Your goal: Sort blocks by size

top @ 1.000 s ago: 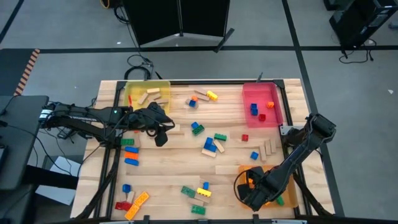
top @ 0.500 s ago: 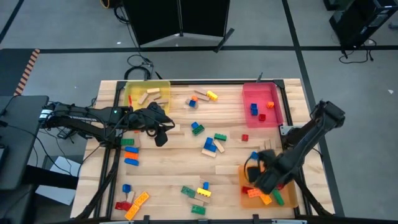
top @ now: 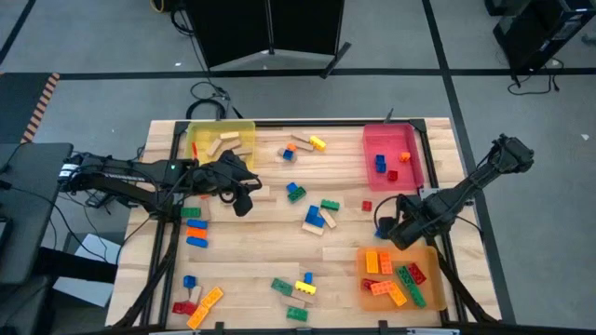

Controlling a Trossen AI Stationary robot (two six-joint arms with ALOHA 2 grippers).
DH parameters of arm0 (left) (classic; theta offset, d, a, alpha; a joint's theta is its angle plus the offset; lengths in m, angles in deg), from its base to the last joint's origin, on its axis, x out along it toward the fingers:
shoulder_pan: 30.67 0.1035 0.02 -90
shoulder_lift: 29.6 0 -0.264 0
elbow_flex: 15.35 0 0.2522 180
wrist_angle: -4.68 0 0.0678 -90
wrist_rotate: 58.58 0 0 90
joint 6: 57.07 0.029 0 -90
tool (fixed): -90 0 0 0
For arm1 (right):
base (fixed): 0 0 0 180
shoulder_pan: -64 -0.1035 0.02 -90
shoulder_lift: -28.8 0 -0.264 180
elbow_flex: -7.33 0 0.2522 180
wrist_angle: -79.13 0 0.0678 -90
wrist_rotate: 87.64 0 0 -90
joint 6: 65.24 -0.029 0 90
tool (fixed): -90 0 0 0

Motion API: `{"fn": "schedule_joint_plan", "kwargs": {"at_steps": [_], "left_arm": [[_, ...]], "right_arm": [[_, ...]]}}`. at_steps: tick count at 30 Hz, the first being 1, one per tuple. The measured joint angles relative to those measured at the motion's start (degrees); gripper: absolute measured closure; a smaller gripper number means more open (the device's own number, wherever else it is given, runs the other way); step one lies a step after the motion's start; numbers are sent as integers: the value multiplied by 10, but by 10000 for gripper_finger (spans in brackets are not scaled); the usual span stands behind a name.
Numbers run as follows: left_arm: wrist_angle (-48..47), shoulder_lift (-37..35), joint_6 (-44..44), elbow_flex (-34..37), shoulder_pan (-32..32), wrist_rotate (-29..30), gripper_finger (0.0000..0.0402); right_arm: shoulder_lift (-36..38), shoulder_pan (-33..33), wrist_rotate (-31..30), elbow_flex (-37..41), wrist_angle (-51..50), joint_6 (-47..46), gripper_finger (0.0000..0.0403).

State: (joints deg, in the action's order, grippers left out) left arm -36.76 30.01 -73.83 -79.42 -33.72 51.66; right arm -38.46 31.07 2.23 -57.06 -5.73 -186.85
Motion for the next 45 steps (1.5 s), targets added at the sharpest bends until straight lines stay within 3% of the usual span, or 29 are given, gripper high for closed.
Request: {"fn": "schedule_joint_plan", "kwargs": {"at_steps": [4, 10, 19, 25, 30, 36, 45], "left_arm": [[0, 0, 0, 0, 0, 15, 261], [0, 0, 0, 0, 0, 43, 261], [0, 0, 0, 0, 0, 66, 261], [0, 0, 0, 0, 0, 86, 261], [4, 0, 0, 0, 0, 97, 261], [13, 0, 0, 0, 0, 102, 261], [13, 0, -4, 0, 0, 104, 261]], "right_arm": [[17, 25, -3, 35, 40, 31, 99], [20, 82, -69, 29, 88, 114, 105], [3, 251, -83, 29, 260, 382, 112], [-23, 367, -52, 29, 433, 583, 121], [-62, 453, 23, 22, 579, 687, 129], [-150, 516, 75, -92, 555, 837, 136], [-329, 580, 41, -376, 355, 1079, 135]]}}
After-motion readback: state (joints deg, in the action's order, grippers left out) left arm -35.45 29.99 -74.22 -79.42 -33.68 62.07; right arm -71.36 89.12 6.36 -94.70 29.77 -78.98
